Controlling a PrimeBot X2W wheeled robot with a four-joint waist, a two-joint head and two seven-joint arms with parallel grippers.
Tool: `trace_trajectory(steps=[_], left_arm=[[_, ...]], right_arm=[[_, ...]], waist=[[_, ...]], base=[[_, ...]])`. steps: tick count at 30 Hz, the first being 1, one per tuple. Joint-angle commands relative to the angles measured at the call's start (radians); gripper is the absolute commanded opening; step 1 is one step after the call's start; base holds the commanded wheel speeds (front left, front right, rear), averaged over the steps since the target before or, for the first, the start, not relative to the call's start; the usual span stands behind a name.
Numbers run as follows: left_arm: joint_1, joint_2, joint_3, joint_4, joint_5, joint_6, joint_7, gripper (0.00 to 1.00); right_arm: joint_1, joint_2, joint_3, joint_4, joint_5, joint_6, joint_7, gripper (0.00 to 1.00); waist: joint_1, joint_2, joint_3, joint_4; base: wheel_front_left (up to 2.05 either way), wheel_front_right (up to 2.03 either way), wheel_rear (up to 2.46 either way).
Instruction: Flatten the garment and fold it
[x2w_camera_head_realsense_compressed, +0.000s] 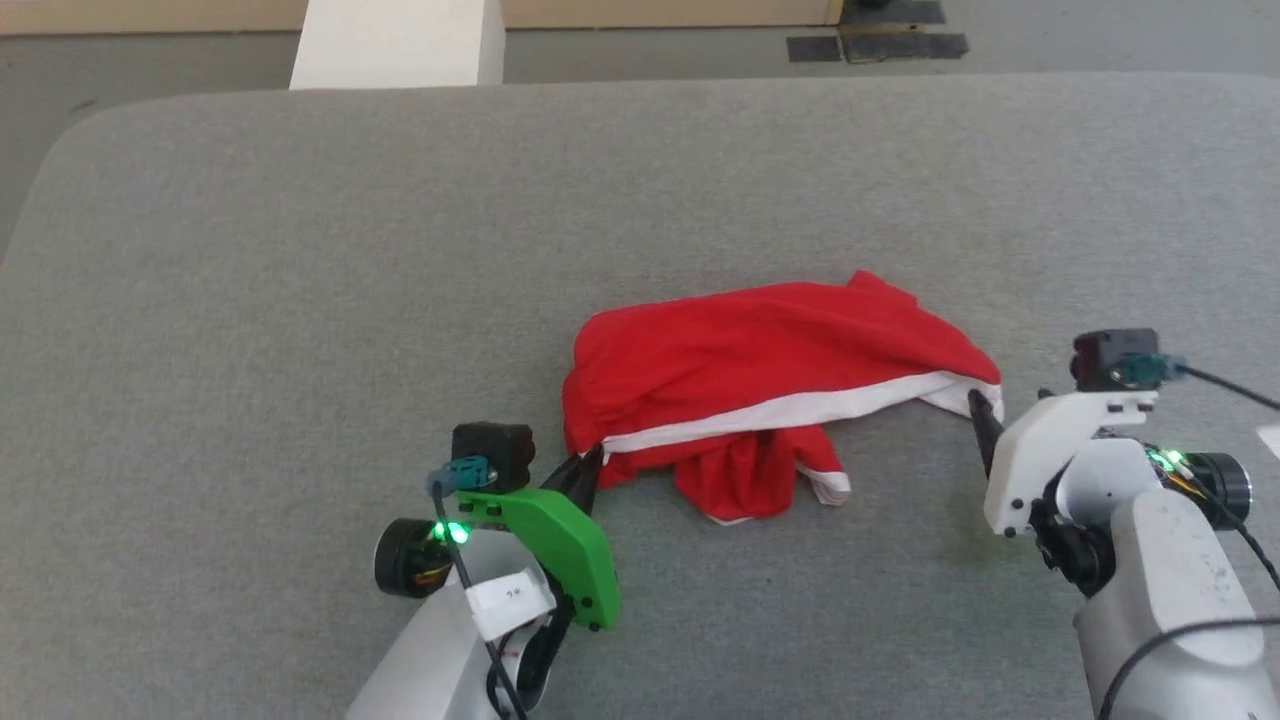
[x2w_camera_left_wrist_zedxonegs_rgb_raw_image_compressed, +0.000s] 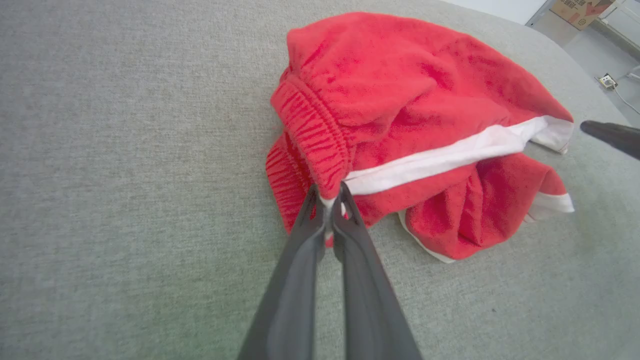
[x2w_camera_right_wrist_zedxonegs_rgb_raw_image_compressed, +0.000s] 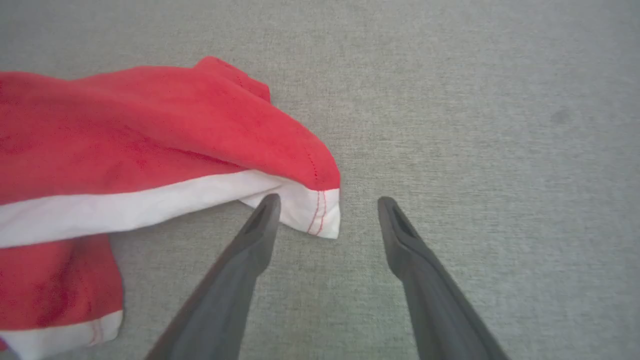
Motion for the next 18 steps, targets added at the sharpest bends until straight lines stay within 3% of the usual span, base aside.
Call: trace_trajectory(steps=[1,11,12,13,14,18], left_arm=[[-0.022,0.002,-0.003,-0.005,0.006,-0.004,-0.004,0.00],[-0.043,0.001,-0.015,-0.009,0.007,-0.005,-0.016,0.00],[-0.043,0.001,-0.016,-0.008,0.006,-0.005,-0.017,0.00],[-0.043,0.001,-0.017,-0.007,0.004,-0.005,-0.017,0.00],[-0.043,0.000,-0.019,-0.005,0.003,-0.005,-0.017,0.00],[-0.038,0.002,-0.021,0.002,0.000,-0.004,-0.022,0.00]], right_arm=[[-0.030,0.002,-0.005,0.027,-0.013,-0.001,0.047,1.00],[-0.110,0.002,-0.008,0.085,-0.111,-0.001,0.315,1.00],[-0.109,0.002,-0.005,0.083,-0.112,-0.001,0.335,0.53],[-0.107,0.002,-0.002,0.079,-0.111,-0.001,0.347,0.35],[-0.102,0.002,0.002,0.073,-0.106,-0.001,0.359,0.00],[-0.071,0.002,0.020,0.022,-0.073,-0.001,0.328,0.00]], waist=[[0.0000,0.0000,0.032,0.030],[0.0000,0.0000,0.081,0.060],[0.0000,0.0000,0.082,0.061],[0.0000,0.0000,0.082,0.062],[0.0000,0.0000,0.082,0.062],[0.0000,0.0000,0.068,0.058]], base=[[0.00,0.00,0.00],[0.00,0.00,0.00],[0.00,0.00,0.00],[0.00,0.00,0.00],[0.00,0.00,0.00],[0.00,0.00,0.00]])
